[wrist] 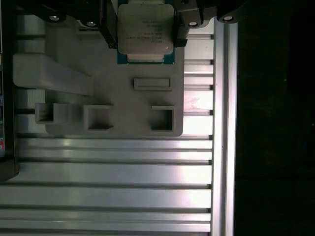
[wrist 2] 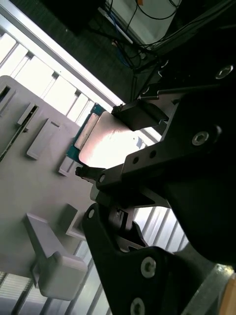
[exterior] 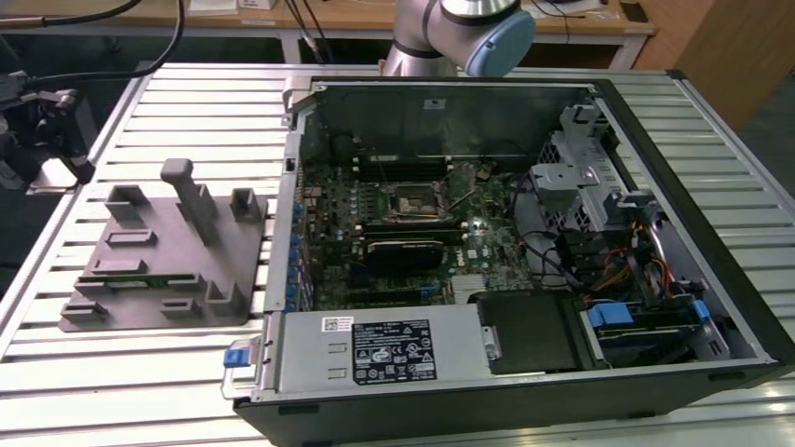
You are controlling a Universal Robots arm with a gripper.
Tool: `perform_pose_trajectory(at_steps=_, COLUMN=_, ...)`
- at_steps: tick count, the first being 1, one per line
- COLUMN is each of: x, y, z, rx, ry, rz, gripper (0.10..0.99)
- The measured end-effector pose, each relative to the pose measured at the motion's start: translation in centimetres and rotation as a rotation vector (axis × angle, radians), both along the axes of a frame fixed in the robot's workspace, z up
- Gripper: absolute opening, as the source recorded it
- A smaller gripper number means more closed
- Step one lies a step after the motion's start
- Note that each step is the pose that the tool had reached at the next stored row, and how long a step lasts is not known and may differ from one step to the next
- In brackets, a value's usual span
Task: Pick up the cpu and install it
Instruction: 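Pick up the cpu and move it towards the insertion slot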
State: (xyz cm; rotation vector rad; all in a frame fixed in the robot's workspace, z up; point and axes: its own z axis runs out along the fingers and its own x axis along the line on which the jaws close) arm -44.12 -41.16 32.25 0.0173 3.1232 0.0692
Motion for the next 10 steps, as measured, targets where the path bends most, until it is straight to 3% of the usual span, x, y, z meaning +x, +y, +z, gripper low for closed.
perform_pose_trajectory(at_steps=10, x=0.00, y=0.00, z=1.47, rx=0.000, ry=0.0000, rz=0.000, gripper=0.545)
